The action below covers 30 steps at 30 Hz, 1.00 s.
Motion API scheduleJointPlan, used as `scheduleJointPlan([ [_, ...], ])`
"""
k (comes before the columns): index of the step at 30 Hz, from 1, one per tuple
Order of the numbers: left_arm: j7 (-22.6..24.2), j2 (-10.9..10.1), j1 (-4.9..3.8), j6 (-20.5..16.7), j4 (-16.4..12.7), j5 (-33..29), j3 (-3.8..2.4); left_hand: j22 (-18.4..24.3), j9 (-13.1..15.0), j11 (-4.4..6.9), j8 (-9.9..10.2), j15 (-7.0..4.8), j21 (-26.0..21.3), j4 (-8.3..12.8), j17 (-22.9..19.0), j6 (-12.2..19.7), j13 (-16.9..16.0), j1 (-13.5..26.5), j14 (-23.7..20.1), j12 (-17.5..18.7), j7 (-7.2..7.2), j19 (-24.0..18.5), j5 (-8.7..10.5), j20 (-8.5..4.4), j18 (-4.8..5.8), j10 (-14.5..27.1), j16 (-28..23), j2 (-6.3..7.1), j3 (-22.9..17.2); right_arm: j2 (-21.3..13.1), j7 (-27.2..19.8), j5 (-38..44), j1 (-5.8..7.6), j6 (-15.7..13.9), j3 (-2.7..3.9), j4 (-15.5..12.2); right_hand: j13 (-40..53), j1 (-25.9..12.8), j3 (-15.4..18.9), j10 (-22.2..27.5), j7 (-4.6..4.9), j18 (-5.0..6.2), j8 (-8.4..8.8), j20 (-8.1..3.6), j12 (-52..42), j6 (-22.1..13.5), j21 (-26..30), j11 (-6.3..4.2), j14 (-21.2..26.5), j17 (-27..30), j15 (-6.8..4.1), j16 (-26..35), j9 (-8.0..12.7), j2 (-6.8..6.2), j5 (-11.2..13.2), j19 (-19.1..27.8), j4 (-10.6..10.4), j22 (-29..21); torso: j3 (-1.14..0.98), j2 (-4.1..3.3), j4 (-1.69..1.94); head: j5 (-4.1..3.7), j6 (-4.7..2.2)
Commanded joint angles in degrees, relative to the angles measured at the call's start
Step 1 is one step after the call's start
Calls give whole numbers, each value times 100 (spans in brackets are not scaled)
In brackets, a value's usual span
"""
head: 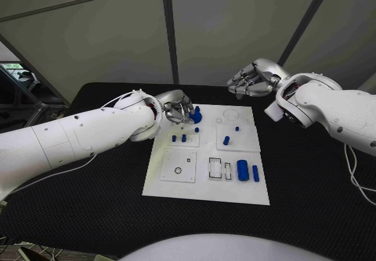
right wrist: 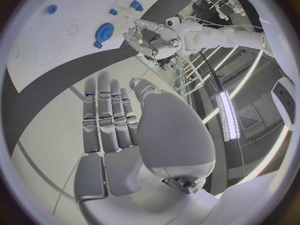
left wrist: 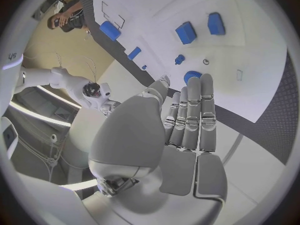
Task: Assemble the parts on the task board
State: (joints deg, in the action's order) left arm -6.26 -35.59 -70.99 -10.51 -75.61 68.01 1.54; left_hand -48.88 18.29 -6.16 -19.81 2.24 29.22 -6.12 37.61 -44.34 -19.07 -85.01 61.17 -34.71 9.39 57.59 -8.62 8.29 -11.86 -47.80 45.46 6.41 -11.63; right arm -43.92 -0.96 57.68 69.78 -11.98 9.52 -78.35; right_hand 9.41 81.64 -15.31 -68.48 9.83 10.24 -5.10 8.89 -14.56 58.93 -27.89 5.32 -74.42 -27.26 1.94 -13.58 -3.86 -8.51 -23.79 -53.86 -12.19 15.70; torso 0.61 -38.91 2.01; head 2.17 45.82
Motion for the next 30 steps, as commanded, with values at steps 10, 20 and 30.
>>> scheduleJointPlan([
  [10, 819, 351, 31, 37, 310, 1866, 160, -736, -676, 76, 417, -92, 1101, 4, 1014, -643, 772, 223, 1138, 527, -137, 846, -26, -112, 221, -428, 1759, 228, -62, 29, -45, 9, 8, -3, 3, -16, -9, -44, -28, 0, 18, 19, 27, 51, 39, 24, 41, 25, -11, -9, 44, 42, -7, -1, -25, -6, 5, -7, 1, -4, -6, -50, -23],
  [20, 656, 559, 53, 208, 537, 2091, 169, -1904, -831, 111, 571, -144, 2740, 33, 1978, -889, 1000, 219, 1755, 751, -165, 1654, -29, -158, 483, -631, 2734, 222, -153, 45, -44, 9, 8, 2, 3, -18, -9, -44, -28, 0, 18, 19, 27, 51, 39, 24, 41, 25, -11, -9, 44, 42, -7, -1, -25, -6, 5, -7, 1, -2, -1, -75, -22],
  [30, 535, 682, 76, 424, 711, 2115, 169, -2312, -889, 117, 645, -156, 3309, 65, 2320, -955, 1089, 191, 1985, 864, -179, 1922, -33, -174, 579, -680, 3036, 192, -262, 64, -45, 9, 8, 7, 3, -14, -9, -44, -28, 0, 18, 19, 27, 51, 39, 24, 41, 25, -11, -9, 44, 42, -7, -1, -25, -6, 5, -7, 4, 1, 4, -89, -18],
])
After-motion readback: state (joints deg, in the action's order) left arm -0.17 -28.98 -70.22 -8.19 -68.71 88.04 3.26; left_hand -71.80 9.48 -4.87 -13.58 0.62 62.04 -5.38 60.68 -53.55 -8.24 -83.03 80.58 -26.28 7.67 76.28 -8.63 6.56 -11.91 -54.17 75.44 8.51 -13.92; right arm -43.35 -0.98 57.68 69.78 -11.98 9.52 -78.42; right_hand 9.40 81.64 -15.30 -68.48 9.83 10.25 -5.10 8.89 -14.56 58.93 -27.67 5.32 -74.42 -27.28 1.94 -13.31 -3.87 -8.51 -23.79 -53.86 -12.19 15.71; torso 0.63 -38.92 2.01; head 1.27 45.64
